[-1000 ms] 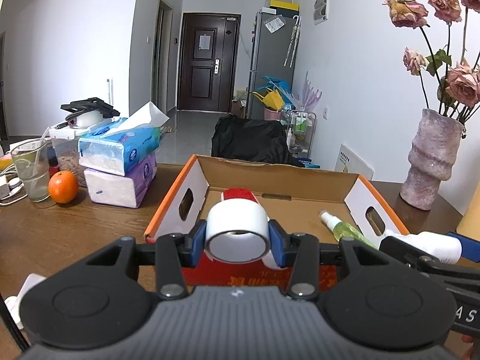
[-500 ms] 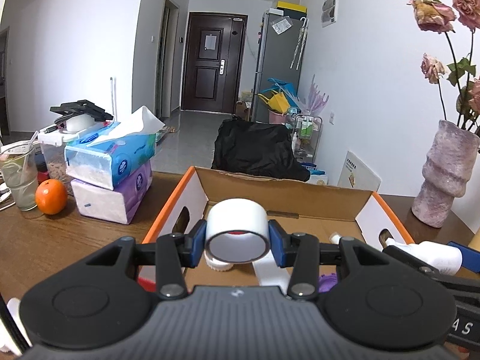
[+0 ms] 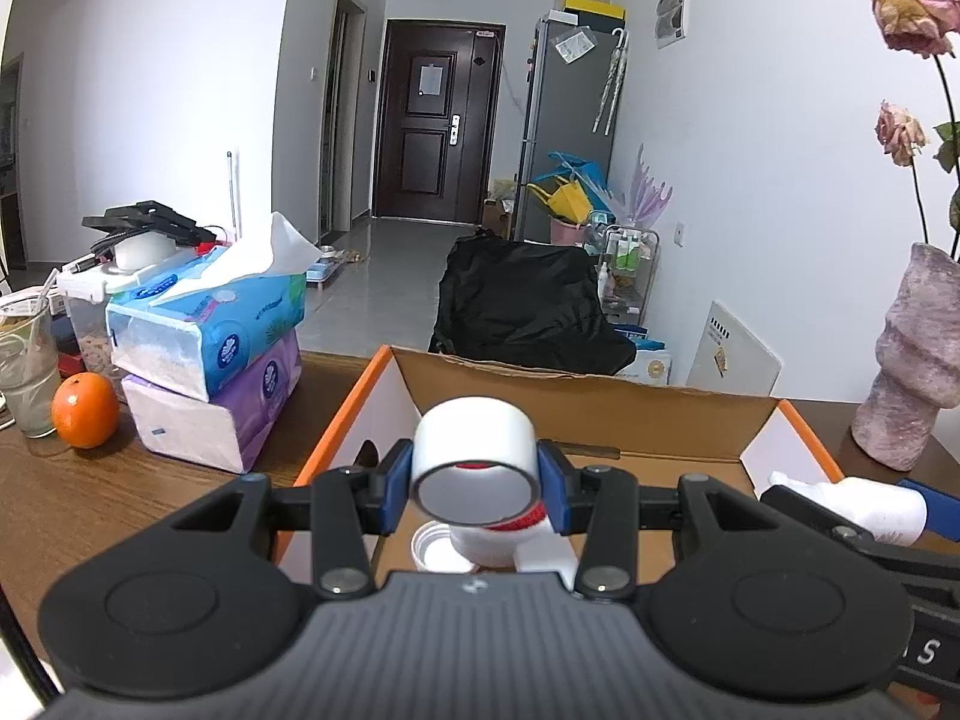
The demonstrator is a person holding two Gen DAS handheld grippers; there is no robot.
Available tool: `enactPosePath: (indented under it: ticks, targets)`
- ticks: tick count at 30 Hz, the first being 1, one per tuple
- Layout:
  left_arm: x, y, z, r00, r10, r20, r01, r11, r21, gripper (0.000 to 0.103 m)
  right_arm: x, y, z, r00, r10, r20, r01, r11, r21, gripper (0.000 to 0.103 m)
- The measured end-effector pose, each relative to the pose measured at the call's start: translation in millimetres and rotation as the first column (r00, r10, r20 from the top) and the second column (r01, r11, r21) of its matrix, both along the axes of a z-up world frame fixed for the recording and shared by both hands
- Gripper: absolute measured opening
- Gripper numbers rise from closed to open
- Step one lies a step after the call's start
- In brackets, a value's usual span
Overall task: Organize rigid objects
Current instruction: 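Lower both grippers into the box and open them to release the items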
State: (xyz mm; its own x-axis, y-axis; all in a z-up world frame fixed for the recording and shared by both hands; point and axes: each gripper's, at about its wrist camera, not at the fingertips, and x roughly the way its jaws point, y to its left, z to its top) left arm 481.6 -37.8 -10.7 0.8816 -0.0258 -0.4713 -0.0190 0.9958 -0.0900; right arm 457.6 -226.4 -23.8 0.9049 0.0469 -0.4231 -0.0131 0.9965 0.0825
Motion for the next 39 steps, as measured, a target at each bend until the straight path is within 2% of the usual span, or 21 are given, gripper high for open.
enactPosePath:
  ticks: [23,39]
  targets:
    - [34.8,-4.1,-14.2,0.999,-0.016,-0.050,0.017,0.999,0.032,0.044,41.2,5.3,-15.8,0.998,-0.013,-0.064,0.011,0.999,-0.033,0.098]
    - [46.1,5.3,-21.7,0.994,-0.058,-0.090,0.059,0.998,0.012,0.044,40.6,5.1,-19.2,0.997,0.017,-0.080,-0.020,0.999,-0.038,0.098]
